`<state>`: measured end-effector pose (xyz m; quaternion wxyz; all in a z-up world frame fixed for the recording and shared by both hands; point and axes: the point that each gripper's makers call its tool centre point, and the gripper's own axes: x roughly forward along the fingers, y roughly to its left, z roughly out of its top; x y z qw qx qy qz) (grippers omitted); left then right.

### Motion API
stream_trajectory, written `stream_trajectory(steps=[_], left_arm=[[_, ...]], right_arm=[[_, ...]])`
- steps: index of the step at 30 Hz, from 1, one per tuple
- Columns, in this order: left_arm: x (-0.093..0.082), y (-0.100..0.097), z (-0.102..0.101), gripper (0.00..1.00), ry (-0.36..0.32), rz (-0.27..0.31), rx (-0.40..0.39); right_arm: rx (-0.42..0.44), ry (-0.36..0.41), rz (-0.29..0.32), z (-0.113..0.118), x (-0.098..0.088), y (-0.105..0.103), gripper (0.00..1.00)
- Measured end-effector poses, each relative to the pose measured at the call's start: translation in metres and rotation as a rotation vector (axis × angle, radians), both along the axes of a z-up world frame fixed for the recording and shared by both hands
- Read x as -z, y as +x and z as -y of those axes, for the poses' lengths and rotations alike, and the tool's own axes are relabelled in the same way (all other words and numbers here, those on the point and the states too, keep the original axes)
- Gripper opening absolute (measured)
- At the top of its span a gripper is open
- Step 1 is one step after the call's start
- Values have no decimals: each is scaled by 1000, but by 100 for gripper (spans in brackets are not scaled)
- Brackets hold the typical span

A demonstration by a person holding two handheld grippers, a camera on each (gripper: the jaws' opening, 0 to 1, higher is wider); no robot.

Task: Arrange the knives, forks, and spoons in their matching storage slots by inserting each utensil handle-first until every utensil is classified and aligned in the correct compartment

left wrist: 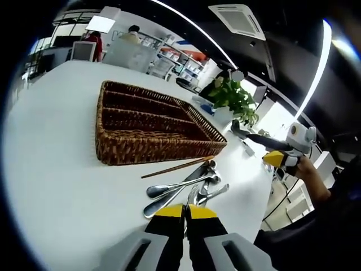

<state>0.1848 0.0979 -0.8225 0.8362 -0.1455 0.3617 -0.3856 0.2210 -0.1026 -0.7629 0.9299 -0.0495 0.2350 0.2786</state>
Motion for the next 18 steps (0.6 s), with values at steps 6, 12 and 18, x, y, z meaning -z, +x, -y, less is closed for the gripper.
stream_trajectory(steps=[6, 12, 18], left_arm=[[-6, 1, 0, 0, -13, 10, -4], [-16, 4, 0, 0, -51, 12, -20], [-29, 12, 2, 0, -70, 29, -33]], right_arm=[[5, 3, 9, 2, -2, 1, 99], [4, 5, 18, 1, -6, 2, 99], [0, 5, 32, 0, -12, 3, 99]])
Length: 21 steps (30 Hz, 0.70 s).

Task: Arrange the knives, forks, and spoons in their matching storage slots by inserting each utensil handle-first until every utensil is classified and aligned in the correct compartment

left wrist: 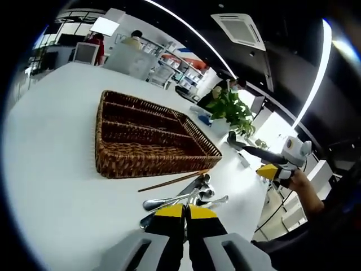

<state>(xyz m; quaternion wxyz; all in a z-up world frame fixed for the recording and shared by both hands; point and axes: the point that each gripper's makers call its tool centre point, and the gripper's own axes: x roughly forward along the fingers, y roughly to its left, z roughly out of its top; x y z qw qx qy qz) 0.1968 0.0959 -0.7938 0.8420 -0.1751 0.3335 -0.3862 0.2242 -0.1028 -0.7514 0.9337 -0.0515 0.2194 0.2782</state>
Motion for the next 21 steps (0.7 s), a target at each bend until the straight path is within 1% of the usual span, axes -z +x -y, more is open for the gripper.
stream_trajectory(steps=[7, 12, 17, 21], left_arm=[[-18, 14, 1, 0, -29, 27, -27], [-30, 27, 2, 0, -66, 35, -52], [-37, 40, 3, 0, -67, 47, -68], [-46, 51, 4, 0, -84, 57, -74]], right_arm=[[-2, -1, 10, -1, -3, 2, 99], [-2, -2, 11, -1, -4, 2, 99], [-4, -2, 16, -2, -6, 3, 99], [-5, -5, 17, -1, -7, 5, 98]])
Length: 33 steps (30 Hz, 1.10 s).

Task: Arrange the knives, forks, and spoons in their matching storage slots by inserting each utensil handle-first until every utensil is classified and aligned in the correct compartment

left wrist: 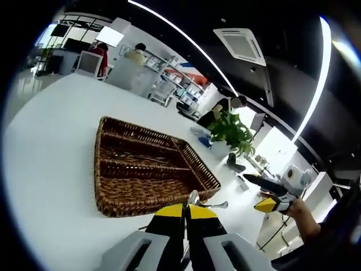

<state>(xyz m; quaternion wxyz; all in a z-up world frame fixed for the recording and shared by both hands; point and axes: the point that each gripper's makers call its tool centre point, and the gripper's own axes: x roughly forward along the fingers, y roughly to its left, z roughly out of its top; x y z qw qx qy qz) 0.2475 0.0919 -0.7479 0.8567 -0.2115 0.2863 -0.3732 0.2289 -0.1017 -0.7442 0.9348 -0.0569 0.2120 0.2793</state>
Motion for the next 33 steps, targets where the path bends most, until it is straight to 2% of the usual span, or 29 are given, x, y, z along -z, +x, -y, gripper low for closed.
stream_trajectory(steps=[13, 33], left_arm=[[-14, 39, -5, 0, -19, 18, -58], [-16, 96, -15, 0, -60, 7, -171]], right_arm=[[0, -4, -3, -1, 0, 4, 98], [10, -4, -12, 2, 2, 7, 98]])
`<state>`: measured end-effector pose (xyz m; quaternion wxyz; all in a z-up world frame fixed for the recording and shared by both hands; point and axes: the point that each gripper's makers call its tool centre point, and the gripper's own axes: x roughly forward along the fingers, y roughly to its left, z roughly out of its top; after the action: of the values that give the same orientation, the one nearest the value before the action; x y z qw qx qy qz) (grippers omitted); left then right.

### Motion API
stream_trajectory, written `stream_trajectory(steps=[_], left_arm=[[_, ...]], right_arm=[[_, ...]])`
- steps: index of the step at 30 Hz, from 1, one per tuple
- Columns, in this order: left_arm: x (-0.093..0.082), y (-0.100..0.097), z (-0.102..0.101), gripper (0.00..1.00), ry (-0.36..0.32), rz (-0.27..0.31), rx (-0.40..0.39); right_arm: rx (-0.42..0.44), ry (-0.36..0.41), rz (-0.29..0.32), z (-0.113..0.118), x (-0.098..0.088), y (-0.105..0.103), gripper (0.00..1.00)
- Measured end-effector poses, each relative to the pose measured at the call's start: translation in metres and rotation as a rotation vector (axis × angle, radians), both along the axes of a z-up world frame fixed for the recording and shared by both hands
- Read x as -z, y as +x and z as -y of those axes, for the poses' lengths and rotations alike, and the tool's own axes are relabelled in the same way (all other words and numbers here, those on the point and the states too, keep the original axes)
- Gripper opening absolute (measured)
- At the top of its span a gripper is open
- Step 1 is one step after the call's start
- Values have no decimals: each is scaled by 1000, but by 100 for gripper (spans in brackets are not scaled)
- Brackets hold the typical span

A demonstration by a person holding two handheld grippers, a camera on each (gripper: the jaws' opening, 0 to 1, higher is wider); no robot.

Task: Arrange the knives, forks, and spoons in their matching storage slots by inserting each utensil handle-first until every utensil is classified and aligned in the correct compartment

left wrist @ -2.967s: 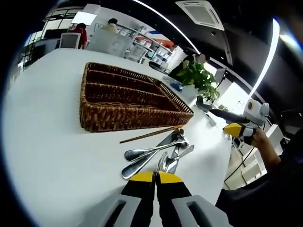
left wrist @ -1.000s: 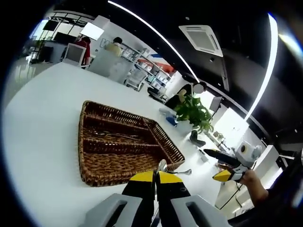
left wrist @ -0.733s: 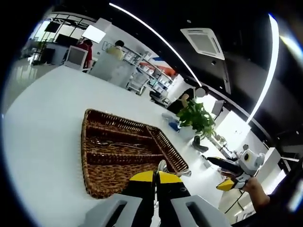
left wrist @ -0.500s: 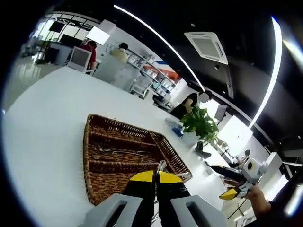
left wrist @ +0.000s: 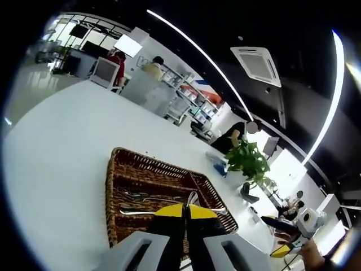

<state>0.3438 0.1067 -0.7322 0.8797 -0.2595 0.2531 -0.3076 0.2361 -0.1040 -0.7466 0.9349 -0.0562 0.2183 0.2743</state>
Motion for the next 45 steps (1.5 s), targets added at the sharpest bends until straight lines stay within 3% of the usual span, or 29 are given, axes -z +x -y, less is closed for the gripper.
stream_trajectory(steps=[9, 21, 27, 38, 45], left_arm=[[-5, 28, -4, 0, 2, 15, -45], [7, 56, -2, 0, -11, -2, -96], [8, 71, -5, 0, -47, -3, -133], [15, 97, -16, 0, -48, -23, -189], [32, 108, -18, 0, -2, -49, -199]], right_arm=[[2, -2, 0, 0, 0, 0, 98], [5, -10, -4, 0, 2, -2, 97], [12, -12, -4, 1, 3, -2, 97], [7, -22, -17, -3, 7, -1, 96], [6, -30, -22, -4, 10, 0, 96]])
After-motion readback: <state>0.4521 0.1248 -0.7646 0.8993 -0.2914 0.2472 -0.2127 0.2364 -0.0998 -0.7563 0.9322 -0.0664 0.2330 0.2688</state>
